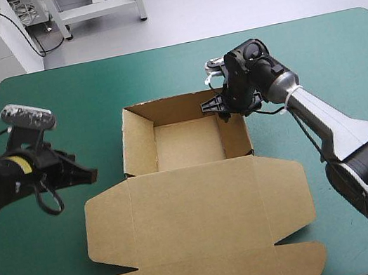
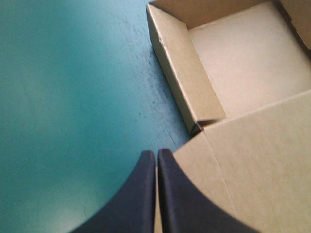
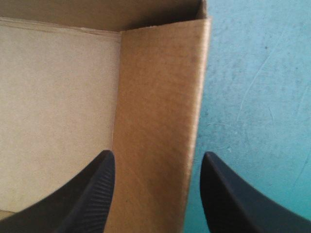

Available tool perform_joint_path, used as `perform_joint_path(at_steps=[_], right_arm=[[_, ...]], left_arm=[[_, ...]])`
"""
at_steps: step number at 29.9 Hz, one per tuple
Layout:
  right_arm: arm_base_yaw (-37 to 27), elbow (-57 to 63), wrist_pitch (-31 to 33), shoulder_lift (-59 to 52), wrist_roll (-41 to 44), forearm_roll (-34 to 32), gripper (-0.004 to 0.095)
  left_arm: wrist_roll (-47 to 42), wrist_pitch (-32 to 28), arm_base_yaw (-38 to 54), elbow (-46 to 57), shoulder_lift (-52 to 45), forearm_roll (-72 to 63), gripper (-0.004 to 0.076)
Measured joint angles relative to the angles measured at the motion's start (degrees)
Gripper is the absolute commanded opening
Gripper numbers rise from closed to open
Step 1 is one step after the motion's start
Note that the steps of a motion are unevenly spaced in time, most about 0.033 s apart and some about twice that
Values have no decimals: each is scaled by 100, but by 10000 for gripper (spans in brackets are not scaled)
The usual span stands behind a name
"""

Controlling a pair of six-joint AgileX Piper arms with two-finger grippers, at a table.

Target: Fold the box

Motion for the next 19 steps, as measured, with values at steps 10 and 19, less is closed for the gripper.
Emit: perform_joint_path(at_steps=[10,19], right_arm=[[0,0,-12,300,-121,-3,77],[-17,0,-89,304,-140,-12,-17]], left_arm=[[4,-325,0,2349,-2095,-178,-8],[-216,-384,0,4052,-3621,-189,-8]])
